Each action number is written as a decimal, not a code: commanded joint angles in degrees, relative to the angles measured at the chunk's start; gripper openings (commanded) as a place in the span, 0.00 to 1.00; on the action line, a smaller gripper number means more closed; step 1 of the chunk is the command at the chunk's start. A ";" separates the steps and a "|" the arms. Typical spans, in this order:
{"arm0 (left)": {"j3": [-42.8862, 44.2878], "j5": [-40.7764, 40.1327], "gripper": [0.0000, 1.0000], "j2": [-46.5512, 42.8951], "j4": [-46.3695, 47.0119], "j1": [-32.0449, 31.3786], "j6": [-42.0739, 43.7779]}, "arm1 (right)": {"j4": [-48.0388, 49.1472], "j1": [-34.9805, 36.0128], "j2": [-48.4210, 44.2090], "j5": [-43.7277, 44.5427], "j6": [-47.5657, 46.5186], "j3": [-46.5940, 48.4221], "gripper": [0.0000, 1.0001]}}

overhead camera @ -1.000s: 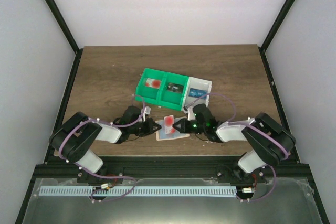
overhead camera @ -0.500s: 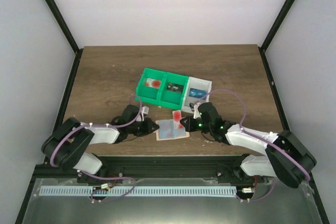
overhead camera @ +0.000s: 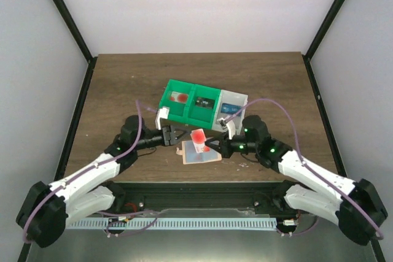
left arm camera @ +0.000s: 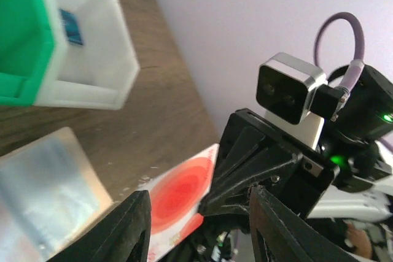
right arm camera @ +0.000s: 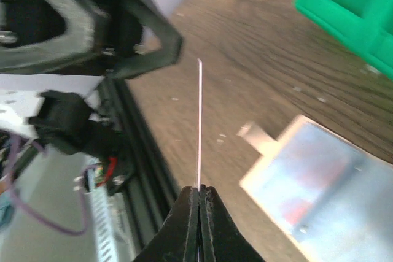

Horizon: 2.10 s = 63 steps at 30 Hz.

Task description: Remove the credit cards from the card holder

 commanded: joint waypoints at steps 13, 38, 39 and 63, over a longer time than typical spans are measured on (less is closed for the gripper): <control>-5.01 10.70 0.41 -7.93 10.69 0.06 -4.75 | 4.90 -0.33 -7.25 -13.61 2.03 1.51 0.01; -11.37 9.75 0.00 -9.82 23.15 0.58 -10.94 | 9.98 -0.33 -4.73 -14.86 6.26 0.44 0.08; -11.66 9.50 0.00 -9.77 23.69 0.55 -11.32 | 9.74 -0.35 -4.60 -14.18 6.50 0.61 0.18; -5.16 -38.70 0.00 -2.76 14.52 4.33 -17.62 | -3.13 -0.35 -20.19 10.10 9.38 2.19 1.00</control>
